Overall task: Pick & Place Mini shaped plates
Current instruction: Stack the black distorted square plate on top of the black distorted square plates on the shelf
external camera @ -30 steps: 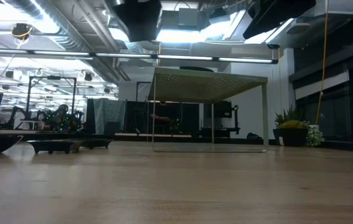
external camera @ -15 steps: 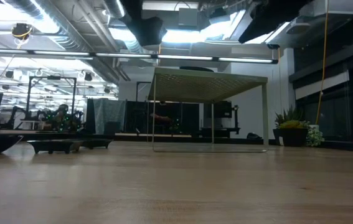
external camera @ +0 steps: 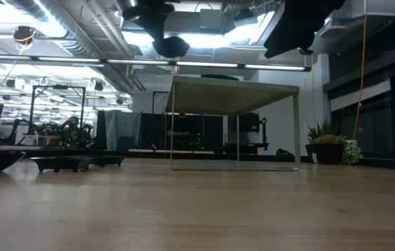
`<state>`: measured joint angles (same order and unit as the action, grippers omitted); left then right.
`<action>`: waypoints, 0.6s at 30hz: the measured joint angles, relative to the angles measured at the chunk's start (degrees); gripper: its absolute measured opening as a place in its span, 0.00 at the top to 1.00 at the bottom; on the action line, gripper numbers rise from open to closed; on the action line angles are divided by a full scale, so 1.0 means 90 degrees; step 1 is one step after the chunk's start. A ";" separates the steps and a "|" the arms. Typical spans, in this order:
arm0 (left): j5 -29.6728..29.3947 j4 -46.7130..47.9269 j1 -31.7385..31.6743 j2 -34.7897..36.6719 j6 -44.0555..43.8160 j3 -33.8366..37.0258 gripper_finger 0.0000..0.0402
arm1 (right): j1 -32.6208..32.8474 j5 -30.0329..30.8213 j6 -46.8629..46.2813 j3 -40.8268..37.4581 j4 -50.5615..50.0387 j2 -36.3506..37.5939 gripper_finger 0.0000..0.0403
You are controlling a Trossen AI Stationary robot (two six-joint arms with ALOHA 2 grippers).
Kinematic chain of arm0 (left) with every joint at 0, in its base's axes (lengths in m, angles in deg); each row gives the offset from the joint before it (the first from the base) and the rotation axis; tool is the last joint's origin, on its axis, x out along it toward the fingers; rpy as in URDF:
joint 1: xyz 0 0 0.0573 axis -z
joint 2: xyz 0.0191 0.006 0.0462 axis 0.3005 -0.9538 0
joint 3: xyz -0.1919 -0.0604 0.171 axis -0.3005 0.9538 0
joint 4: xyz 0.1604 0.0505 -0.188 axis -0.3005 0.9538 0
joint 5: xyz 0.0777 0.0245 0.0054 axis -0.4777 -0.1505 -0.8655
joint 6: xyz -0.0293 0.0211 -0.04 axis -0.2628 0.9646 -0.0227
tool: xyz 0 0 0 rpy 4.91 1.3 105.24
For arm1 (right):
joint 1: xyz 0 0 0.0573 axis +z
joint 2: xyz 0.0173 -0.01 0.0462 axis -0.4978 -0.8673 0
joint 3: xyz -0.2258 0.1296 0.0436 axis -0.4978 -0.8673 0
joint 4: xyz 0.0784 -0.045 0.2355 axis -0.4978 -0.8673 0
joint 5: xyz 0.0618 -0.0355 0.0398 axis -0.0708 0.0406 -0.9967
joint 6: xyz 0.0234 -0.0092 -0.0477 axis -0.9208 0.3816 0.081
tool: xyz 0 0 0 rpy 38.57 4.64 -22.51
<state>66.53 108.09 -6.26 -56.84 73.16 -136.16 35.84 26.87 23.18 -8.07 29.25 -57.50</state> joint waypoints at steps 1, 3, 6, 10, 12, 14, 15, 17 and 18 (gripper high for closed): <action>0.0081 -0.0072 -0.0086 -0.0002 0.0216 0.0000 0.99 | -0.0028 0.0000 -0.0075 -0.0002 0.0000 0.0000 0.47; 0.0192 -0.0248 -0.0209 -0.0045 0.0579 0.0000 0.99 | -0.0076 0.0014 -0.0219 -0.0001 0.0000 0.0000 0.47; 0.0393 -0.0360 -0.0358 -0.0136 0.1039 0.0007 0.99 | -0.0105 0.0129 -0.0416 -0.0002 0.0014 0.0000 0.47; 0.0650 -0.0565 -0.0434 -0.0281 0.1475 0.0007 0.99 | -0.0106 0.0381 -0.0530 -0.0001 0.0072 0.0000 0.47; 0.0671 -0.0674 -0.0434 -0.0387 0.1648 0.0006 0.99 | -0.0105 0.0388 -0.0530 -0.0001 0.0127 0.0000 0.47; 0.0695 -0.0676 -0.0434 -0.0504 0.1751 0.0005 0.99 | -0.0105 0.0435 -0.0529 -0.0002 0.0184 0.0000 0.47; 0.0708 -0.0686 -0.0434 -0.0558 0.1788 0.0006 0.99 | -0.0105 0.0435 -0.0527 -0.0001 0.0203 0.0000 0.47; 0.0827 -0.0693 -0.0434 -0.0651 0.1857 0.0007 0.99 | -0.0105 0.0437 -0.0522 0.0000 0.0214 0.0000 0.47; 0.0849 -0.0728 -0.0434 -0.0698 0.1900 0.0007 0.99 | -0.0105 0.0437 -0.0521 0.0000 0.0230 0.0000 0.47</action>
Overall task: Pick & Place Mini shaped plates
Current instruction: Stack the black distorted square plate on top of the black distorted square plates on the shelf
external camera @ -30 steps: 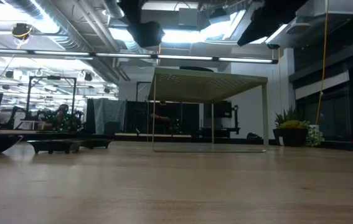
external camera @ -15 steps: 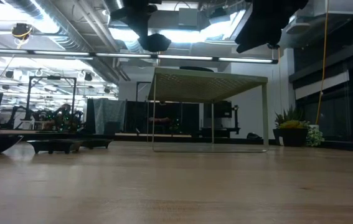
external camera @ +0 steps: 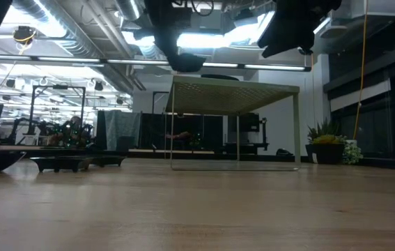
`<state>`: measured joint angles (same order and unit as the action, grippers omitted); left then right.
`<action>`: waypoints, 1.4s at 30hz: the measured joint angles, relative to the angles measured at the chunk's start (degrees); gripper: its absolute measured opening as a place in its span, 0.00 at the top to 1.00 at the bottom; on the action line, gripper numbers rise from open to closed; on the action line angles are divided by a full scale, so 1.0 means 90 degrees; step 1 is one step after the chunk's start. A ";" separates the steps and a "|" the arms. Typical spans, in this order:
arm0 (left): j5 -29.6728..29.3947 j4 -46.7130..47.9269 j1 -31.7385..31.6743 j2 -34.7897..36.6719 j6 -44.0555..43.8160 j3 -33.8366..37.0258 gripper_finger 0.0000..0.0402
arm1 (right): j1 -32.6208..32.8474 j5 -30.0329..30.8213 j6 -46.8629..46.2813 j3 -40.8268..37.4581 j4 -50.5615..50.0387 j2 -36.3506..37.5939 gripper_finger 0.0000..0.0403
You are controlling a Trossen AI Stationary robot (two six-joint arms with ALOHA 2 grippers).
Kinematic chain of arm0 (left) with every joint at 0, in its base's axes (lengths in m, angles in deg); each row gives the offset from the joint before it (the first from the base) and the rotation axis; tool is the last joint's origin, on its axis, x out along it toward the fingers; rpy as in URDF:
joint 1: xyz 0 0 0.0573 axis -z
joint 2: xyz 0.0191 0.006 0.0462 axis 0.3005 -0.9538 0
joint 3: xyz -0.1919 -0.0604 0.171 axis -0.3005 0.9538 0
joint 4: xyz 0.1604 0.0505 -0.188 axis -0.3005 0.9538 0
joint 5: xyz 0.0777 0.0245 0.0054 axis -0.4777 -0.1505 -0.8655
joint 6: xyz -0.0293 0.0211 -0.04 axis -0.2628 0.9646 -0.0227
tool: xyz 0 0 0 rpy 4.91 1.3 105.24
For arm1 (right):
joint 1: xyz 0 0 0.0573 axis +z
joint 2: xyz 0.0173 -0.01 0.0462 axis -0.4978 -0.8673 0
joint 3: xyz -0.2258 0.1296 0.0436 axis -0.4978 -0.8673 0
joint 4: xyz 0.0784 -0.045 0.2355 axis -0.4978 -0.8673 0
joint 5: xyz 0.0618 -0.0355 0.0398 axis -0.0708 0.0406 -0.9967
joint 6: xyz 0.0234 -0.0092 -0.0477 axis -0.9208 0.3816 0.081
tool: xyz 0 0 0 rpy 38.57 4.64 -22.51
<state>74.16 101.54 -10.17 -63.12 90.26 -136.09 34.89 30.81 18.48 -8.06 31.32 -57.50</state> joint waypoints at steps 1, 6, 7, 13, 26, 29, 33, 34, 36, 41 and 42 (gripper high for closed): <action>0.0032 -0.0048 0.0000 -0.0042 0.0039 0.0000 0.99 | 0.0000 0.0000 0.0002 -0.0002 0.0016 0.0000 0.47; 0.0100 -0.0200 0.0000 -0.0240 0.0139 0.0000 0.99 | 0.0000 0.0050 0.0000 -0.0001 0.0017 -0.0001 0.47; 0.0093 -0.0199 0.0000 -0.0280 0.0141 0.0000 0.99 | 0.0000 0.0063 -0.0002 -0.0001 0.0017 0.0000 0.47; 0.0206 -0.0194 -0.0073 -0.0389 0.0258 -0.0002 0.99 | 0.0000 0.0063 -0.0212 -0.0001 0.0016 0.0000 0.47; 0.0934 -0.0191 -0.0344 -0.0403 0.0186 -0.0002 0.99 | 0.0002 0.0266 -0.0293 -0.0001 0.0013 0.0000 0.47; 0.0933 -0.0189 -0.0355 -0.0403 0.0183 -0.0001 0.99 | 0.0002 0.0277 -0.0285 -0.0001 0.0013 0.0000 0.47; 0.0935 -0.0191 -0.0374 -0.0414 0.0183 -0.0002 0.99 | 0.0002 0.0279 -0.0235 0.0000 0.0013 0.0000 0.47; 0.0935 -0.0195 -0.0385 -0.0441 0.0183 -0.0002 0.99 | 0.0002 0.0279 -0.0228 0.0000 0.0013 0.0000 0.47; 0.0932 -0.0172 -0.0424 -0.0525 0.0170 -0.0002 0.99 | 0.0002 0.0279 -0.0174 -0.0002 0.0013 0.0000 0.47; 0.0523 -0.0246 -0.0452 -0.0739 0.0224 0.0000 0.99 | 0.0002 0.0279 -0.0158 -0.0001 0.0010 0.0000 0.47; 0.0522 -0.0239 -0.0449 -0.0764 0.0222 0.0000 0.99 | 0.0002 0.0279 -0.0158 0.0000 0.0010 0.0000 0.47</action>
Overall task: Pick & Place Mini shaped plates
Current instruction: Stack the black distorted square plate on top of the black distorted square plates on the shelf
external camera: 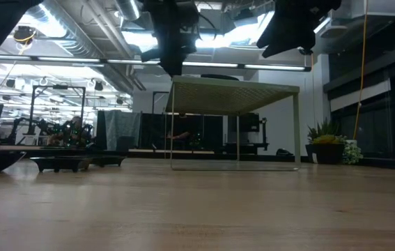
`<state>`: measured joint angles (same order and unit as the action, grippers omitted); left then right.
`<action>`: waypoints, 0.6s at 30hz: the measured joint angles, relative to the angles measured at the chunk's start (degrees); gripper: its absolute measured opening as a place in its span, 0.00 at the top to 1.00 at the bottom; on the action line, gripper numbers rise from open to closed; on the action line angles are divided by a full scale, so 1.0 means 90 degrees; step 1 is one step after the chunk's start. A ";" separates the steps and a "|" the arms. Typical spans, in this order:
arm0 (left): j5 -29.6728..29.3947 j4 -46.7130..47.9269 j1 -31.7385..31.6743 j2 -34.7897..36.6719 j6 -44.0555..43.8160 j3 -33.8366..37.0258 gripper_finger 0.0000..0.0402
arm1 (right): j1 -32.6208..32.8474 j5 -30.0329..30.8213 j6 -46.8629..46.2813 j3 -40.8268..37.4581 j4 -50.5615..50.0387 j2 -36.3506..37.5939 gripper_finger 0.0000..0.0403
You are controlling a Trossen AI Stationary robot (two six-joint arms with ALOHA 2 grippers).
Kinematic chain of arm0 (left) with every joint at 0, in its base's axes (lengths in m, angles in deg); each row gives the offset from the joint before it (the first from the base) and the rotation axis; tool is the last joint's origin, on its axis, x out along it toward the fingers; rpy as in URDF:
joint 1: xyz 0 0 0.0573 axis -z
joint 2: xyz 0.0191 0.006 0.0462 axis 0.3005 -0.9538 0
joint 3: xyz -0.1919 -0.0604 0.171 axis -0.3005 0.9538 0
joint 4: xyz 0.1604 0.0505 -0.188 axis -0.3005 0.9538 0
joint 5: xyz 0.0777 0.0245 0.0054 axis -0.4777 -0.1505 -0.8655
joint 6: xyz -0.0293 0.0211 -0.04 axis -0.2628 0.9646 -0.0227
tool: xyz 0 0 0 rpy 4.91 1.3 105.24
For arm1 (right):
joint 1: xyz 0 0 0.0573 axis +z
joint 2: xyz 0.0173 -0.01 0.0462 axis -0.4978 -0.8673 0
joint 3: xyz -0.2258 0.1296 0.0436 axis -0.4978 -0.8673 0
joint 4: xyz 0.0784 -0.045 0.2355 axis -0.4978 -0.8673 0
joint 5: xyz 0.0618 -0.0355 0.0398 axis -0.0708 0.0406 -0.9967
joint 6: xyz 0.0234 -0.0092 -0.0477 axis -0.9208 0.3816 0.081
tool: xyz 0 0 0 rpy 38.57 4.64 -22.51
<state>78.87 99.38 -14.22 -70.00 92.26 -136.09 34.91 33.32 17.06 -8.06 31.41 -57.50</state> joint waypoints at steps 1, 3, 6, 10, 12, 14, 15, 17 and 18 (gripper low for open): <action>0.0002 -0.0002 0.0000 -0.0020 -0.0014 0.0000 0.99 | 0.0000 0.0000 0.0000 -0.0002 0.0000 0.0000 0.47; 0.0053 0.0004 0.0007 -0.0037 -0.0038 0.0000 0.99 | -0.0001 0.0000 0.0012 -0.0001 -0.0001 0.0000 0.47; 0.0058 0.0000 0.0007 -0.0030 -0.0040 0.0000 0.99 | 0.0000 0.0000 0.0016 -0.0001 -0.0002 0.0000 0.47; 0.0018 0.0000 0.0009 -0.0030 -0.0214 0.0000 0.99 | 0.0000 0.0000 0.0086 -0.0001 -0.0002 0.0000 0.47; -0.0034 0.0000 0.0005 -0.0030 -0.0281 0.0000 0.98 | 0.0000 0.0000 0.0159 -0.0001 -0.0002 0.0000 0.47; -0.0041 0.0000 0.0005 -0.0030 -0.0314 0.0000 0.96 | 0.0000 0.0000 0.0225 -0.0001 -0.0002 0.0000 0.47; -0.0043 0.0002 0.0005 -0.0030 -0.0320 0.0000 0.95 | -0.0001 0.0000 0.0231 0.0000 -0.0002 0.0000 0.47; -0.0082 0.0002 0.0005 -0.0030 -0.0333 0.0000 0.93 | -0.0019 0.0036 0.0236 -0.0002 -0.0002 0.0000 0.47; -0.0087 0.0000 0.0005 -0.0030 -0.0375 0.0000 0.91 | -0.0038 0.0049 0.0236 0.0000 -0.0002 0.0000 0.47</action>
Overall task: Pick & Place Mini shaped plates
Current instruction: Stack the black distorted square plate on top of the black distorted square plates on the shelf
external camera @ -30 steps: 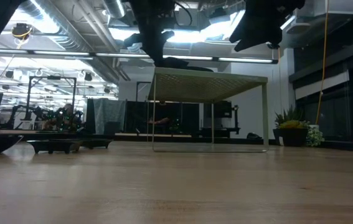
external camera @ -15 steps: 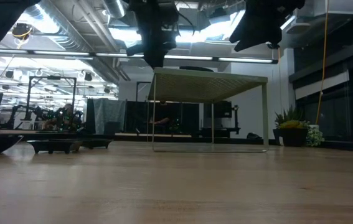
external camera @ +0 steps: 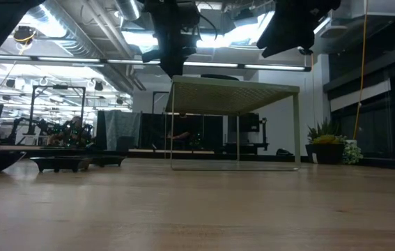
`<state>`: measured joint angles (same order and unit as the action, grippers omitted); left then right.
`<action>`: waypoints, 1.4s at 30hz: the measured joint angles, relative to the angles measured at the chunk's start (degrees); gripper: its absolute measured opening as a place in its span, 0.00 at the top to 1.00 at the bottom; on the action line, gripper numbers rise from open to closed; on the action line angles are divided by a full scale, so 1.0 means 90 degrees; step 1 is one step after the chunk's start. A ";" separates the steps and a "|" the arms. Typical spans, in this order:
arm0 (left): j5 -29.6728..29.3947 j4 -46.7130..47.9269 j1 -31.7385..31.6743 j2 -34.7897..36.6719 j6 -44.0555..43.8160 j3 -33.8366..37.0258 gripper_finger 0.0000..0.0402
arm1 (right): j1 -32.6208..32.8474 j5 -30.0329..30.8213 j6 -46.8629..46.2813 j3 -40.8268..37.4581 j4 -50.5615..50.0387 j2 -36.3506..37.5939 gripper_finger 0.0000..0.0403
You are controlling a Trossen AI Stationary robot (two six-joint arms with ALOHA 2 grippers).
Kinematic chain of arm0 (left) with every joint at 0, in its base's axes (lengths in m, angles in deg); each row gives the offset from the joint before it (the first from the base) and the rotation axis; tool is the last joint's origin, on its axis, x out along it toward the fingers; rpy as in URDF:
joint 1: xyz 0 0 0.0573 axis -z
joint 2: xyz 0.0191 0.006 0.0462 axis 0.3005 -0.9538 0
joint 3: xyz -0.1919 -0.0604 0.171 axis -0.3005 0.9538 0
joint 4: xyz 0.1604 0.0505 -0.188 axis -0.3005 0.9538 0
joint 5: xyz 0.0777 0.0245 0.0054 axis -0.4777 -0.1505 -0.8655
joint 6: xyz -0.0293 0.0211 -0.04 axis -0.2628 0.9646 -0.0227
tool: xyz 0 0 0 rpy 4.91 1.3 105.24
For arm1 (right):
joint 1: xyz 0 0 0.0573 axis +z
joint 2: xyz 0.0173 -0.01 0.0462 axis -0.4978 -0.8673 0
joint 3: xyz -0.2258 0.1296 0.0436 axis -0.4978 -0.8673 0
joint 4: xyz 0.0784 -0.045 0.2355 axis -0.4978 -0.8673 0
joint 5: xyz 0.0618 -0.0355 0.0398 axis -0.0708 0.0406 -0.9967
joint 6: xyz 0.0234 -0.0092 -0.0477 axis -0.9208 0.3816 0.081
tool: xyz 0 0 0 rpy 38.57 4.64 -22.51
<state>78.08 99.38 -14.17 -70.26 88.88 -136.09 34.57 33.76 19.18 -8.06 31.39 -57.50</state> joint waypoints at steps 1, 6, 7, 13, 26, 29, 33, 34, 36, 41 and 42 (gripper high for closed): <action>0.0002 0.0000 0.0000 0.0000 -0.0023 0.0000 0.90 | -0.0026 0.0000 0.0000 0.0000 0.0000 0.0000 0.47; -0.0003 0.0009 0.0005 0.0001 -0.0184 0.0000 0.84 | -0.0146 -0.0001 -0.0010 0.0000 0.0000 0.0000 0.47; -0.0003 0.0023 0.0005 0.0008 -0.0196 0.0000 0.83 | -0.0160 -0.0002 -0.0009 -0.0001 0.0000 -0.0001 0.47; -0.0315 0.0046 0.0045 0.0166 -0.0541 0.0000 0.79 | -0.0175 -0.0002 -0.0005 -0.0001 -0.0002 0.0000 0.47; -0.0356 0.0069 0.0731 0.1274 -0.2228 0.0000 0.79 | -0.0202 -0.0004 0.0476 -0.0002 -0.0002 0.0000 0.47; -0.0356 0.0239 0.1019 0.1426 -0.2849 0.0000 0.79 | -0.0207 -0.0005 0.0541 0.0000 0.0000 0.0000 0.47; -0.0482 0.0775 0.1495 0.1518 -0.3807 0.0000 0.80 | -0.0207 -0.0138 0.0828 0.0000 0.0008 0.0000 0.47; -0.0529 0.0970 0.1622 0.1520 -0.4090 0.0000 0.80 | -0.0207 -0.0211 0.0912 0.0000 0.0011 -0.0001 0.47; -0.0535 0.1331 0.1888 0.1520 -0.4683 0.0000 0.79 | -0.0207 -0.0374 0.1102 -0.0002 0.0029 0.0000 0.47; -0.0495 0.1886 0.2609 0.1520 -0.6217 0.0000 0.80 | -0.0207 -0.0877 0.1383 -0.0002 0.0095 0.0000 0.47; -0.0495 0.1946 0.2765 0.1520 -0.6479 0.0000 0.80 | -0.0207 -0.1010 0.1429 0.0000 0.0095 0.0000 0.47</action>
<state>73.63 116.89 10.71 -56.58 30.57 -136.09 32.71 24.67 32.04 -8.06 32.24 -57.50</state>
